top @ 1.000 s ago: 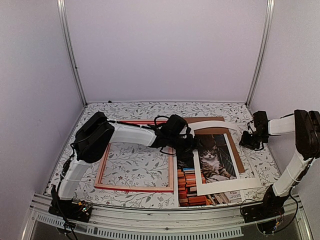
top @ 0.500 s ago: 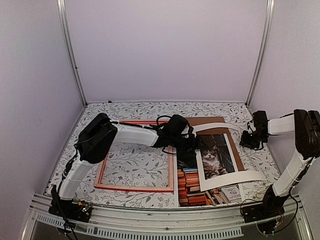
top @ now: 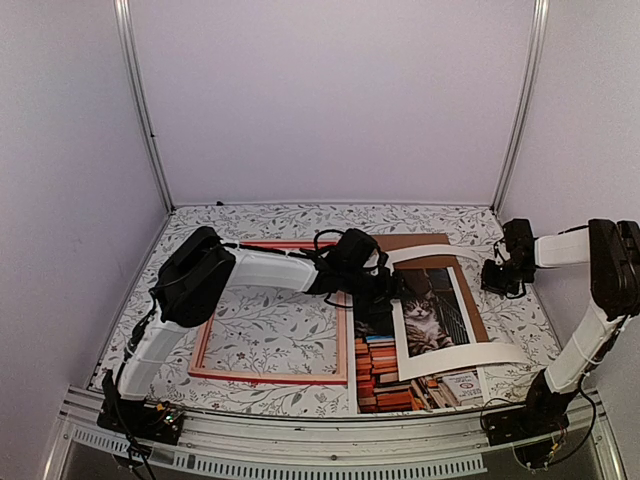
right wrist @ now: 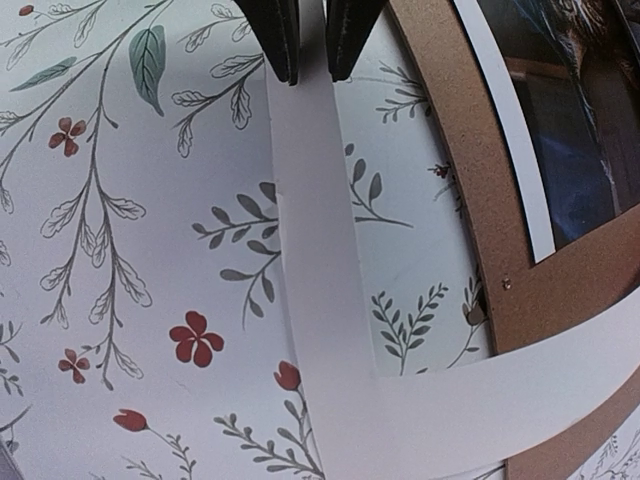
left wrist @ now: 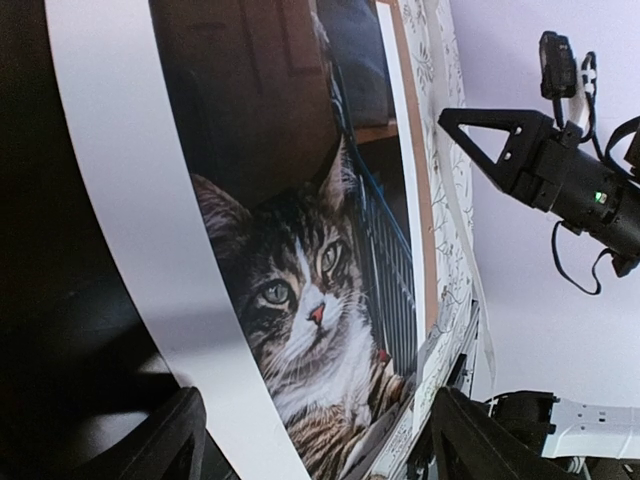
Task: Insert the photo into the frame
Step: Pick up the mat board from the photo.
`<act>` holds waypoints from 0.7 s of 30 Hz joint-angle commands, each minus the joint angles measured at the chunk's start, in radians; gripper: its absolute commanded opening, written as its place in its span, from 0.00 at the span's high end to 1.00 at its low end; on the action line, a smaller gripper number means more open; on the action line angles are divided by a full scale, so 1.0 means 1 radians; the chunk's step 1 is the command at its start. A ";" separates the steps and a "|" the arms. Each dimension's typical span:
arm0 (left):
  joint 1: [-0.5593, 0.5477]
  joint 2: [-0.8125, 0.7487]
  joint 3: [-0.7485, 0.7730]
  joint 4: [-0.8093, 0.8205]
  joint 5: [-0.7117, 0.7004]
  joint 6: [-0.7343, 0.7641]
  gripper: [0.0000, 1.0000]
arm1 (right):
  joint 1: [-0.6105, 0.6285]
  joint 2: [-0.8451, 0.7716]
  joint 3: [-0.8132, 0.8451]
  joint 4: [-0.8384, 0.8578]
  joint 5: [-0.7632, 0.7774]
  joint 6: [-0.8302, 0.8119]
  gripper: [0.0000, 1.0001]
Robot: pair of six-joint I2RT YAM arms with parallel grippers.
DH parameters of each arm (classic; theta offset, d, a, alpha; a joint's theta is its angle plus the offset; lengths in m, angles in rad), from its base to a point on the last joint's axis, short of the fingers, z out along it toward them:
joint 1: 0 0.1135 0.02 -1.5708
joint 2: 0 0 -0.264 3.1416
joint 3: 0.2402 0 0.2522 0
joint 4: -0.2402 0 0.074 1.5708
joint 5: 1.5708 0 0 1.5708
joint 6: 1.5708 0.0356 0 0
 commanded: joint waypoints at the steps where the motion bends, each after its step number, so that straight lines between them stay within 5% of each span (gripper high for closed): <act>1: 0.011 0.008 0.001 -0.068 -0.037 0.040 0.20 | 0.002 -0.006 0.004 -0.083 0.053 0.010 0.89; 21: 0.030 -0.077 -0.067 -0.088 -0.102 0.131 0.17 | 0.003 -0.065 0.077 -0.144 0.112 0.001 1.00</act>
